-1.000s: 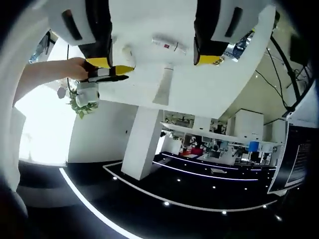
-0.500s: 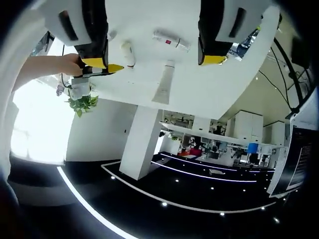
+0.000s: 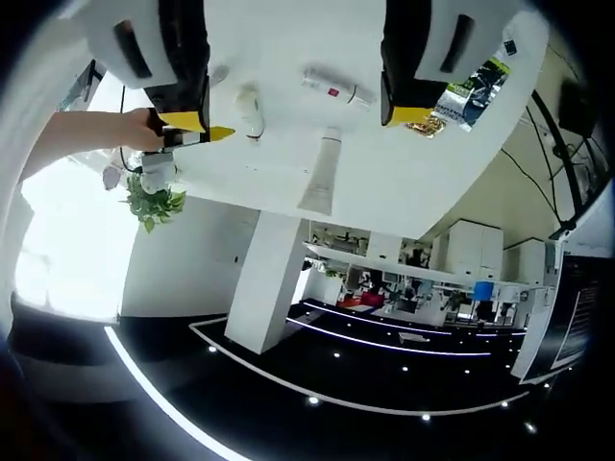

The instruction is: Arrange the skincare products in the storage area until every visible bottle or jar stands upright without overlapping.

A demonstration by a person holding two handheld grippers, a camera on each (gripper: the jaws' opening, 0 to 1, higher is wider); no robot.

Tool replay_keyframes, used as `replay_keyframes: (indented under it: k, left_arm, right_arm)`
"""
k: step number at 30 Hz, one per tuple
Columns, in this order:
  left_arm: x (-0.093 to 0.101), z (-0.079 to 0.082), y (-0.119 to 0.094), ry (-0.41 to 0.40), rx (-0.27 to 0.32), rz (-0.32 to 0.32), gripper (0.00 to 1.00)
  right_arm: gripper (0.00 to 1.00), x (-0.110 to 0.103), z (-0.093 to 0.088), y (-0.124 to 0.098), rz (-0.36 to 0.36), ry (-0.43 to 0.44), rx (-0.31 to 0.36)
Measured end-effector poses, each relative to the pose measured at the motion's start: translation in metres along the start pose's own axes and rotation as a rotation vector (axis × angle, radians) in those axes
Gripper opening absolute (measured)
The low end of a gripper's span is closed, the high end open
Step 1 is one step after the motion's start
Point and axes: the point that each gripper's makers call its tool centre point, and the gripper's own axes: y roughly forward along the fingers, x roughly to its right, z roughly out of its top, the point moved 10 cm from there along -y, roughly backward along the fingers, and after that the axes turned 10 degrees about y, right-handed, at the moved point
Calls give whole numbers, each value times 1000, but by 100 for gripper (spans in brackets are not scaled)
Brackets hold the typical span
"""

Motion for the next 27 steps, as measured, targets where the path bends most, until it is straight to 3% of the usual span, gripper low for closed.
replay_keyframes:
  k: [11, 16, 22, 23, 24, 27]
  left_arm:
    - [-1, -5, -2, -18, -25, 46, 73]
    - [0, -8, -3, -24, -45, 54, 72]
    - [-6, -7, -4, -49, -37, 78, 71]
    - [-6, -8, -3, -50, -39, 78, 71]
    - [-5, -9, -2, -48, -51, 76, 71]
    - [1, -13, 0, -63, -59, 68, 71]
  right_arm:
    - [68, -28, 2, 41, 47, -28, -117]
    - [68, -41, 3, 63, 38, -153, -177]
    - [51, -42, -6, 79, 7, -399, -304]
    - [49, -42, -8, 80, 6, -405, -315]
    - [48, -40, -7, 79, -42, -473, -292]
    - [45, -43, -5, 84, -11, -523, -293]
